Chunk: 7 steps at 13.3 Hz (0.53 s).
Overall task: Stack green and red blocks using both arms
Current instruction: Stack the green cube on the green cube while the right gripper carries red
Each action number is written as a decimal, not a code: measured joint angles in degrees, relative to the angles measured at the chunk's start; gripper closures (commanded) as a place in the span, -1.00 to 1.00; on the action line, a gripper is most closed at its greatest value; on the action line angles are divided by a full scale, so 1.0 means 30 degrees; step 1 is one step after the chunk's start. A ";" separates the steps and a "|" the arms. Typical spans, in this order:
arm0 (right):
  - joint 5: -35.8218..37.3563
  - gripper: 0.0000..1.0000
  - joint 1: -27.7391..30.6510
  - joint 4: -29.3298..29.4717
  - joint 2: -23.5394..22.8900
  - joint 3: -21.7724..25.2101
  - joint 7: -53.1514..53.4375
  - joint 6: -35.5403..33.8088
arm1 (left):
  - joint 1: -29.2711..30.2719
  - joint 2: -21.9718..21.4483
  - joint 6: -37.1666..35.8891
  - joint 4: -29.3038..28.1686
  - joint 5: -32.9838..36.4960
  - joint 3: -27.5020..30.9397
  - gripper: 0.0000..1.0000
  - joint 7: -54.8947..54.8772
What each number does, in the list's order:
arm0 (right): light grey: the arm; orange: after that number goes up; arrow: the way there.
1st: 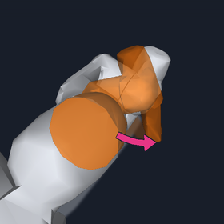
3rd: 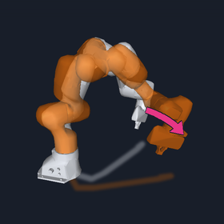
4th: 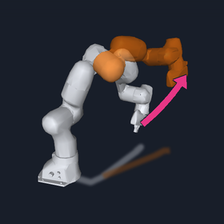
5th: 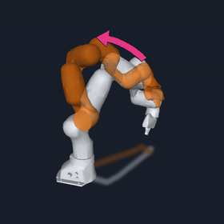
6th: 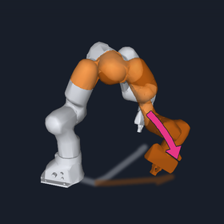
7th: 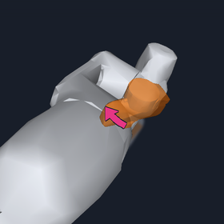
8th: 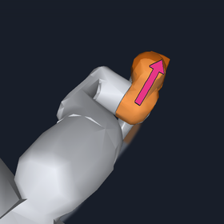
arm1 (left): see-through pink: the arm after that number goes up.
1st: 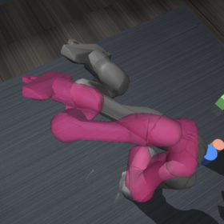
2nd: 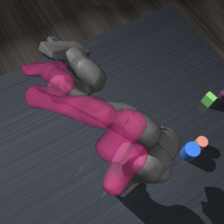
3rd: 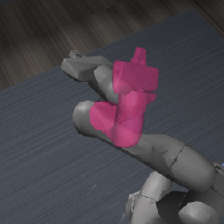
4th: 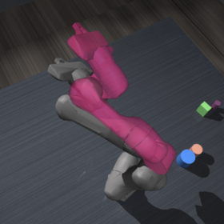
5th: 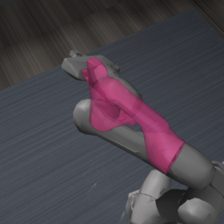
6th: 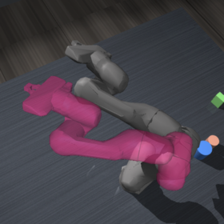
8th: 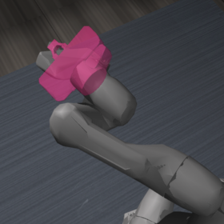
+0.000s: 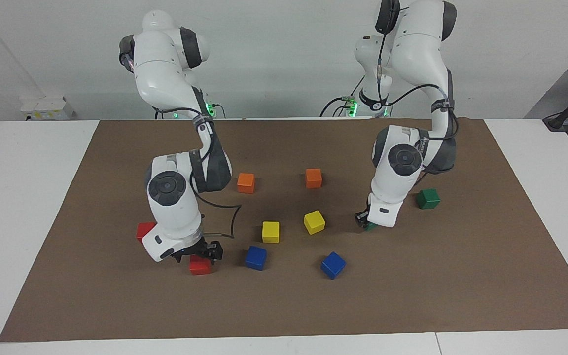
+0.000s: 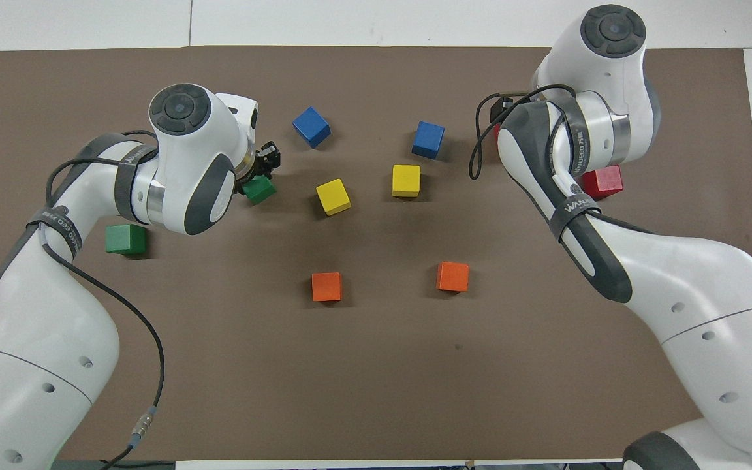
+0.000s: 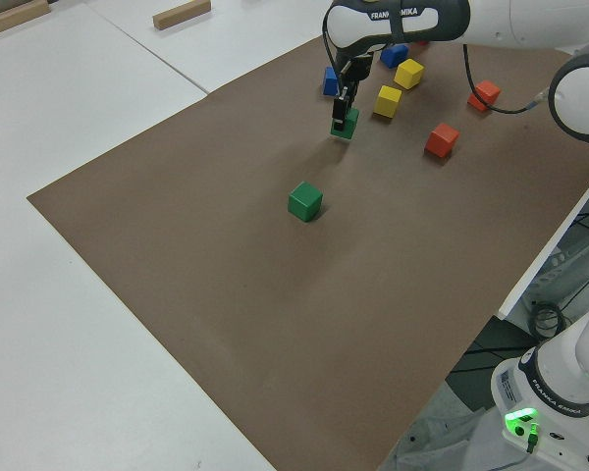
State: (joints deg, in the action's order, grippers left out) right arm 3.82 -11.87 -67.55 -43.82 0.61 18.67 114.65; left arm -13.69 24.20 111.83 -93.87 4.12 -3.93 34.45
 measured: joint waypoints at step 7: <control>0.0011 -1.00 -0.0066 -0.0214 -0.0363 0.0040 0.0004 0.1006 | 0.5314 -0.3902 -0.2345 -0.3274 0.0004 0.0118 1.00 -1.1723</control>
State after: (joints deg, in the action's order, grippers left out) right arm 3.86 -12.06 -68.19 -44.91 0.73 18.68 117.67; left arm 2.25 12.49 104.79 -103.70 4.13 -3.58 -0.72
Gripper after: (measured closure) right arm 0.000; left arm 0.449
